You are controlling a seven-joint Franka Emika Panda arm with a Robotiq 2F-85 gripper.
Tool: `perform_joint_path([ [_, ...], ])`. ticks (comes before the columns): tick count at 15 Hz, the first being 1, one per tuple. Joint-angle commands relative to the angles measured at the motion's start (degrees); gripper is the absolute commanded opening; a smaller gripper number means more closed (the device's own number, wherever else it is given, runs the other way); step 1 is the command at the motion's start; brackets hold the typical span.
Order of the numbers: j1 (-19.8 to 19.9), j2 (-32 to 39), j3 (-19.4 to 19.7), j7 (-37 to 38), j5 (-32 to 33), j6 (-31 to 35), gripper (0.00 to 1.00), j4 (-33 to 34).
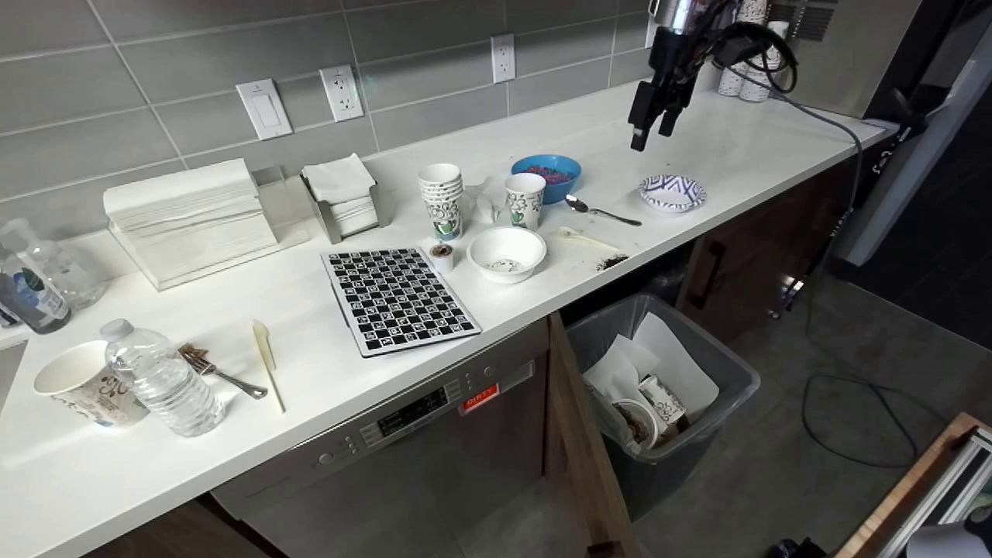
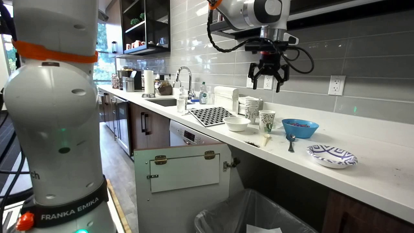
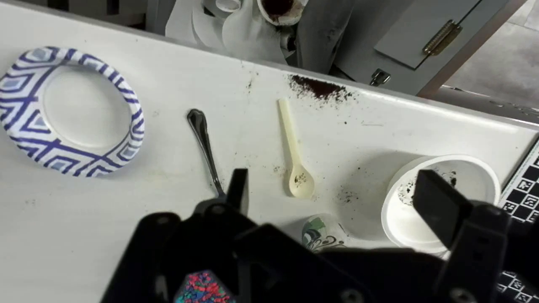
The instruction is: Pick up some cereal from the blue bowl and place it on the silver spoon then pour the cereal from the spoon into the bin.
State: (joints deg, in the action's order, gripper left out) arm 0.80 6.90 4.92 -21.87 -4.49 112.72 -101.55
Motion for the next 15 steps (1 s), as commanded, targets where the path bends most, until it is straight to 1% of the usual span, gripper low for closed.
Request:
perform_joint_path([
  [1,2.3,11.5,-1.8,-5.3,-0.7,-2.2,1.00,13.8],
  [2,1.5,14.0,-0.9,-6.7,-1.2,-2.2,1.00,16.7],
  [3,3.3,16.2,-2.8,-7.5,-1.2,-2.2,1.00,19.7],
  [4,3.8,18.3,-3.4,-8.4,-1.5,-1.7,1.00,22.1],
  [5,4.8,20.5,-4.3,-9.6,-2.6,0.4,1.00,24.7],
  [7,6.6,24.3,-6.5,-11.7,-5.4,0.6,1.00,29.5],
  [8,5.4,19.3,-5.6,-8.5,-1.7,1.0,1.00,22.8],
  [10,6.4,22.3,-6.6,-9.7,-3.0,1.0,1.00,26.6],
  [14,6.7,23.6,-7.0,-10.0,-3.3,1.0,1.00,28.4],
  [15,6.6,24.8,-6.9,-9.3,-3.3,3.5,1.00,29.2],
])
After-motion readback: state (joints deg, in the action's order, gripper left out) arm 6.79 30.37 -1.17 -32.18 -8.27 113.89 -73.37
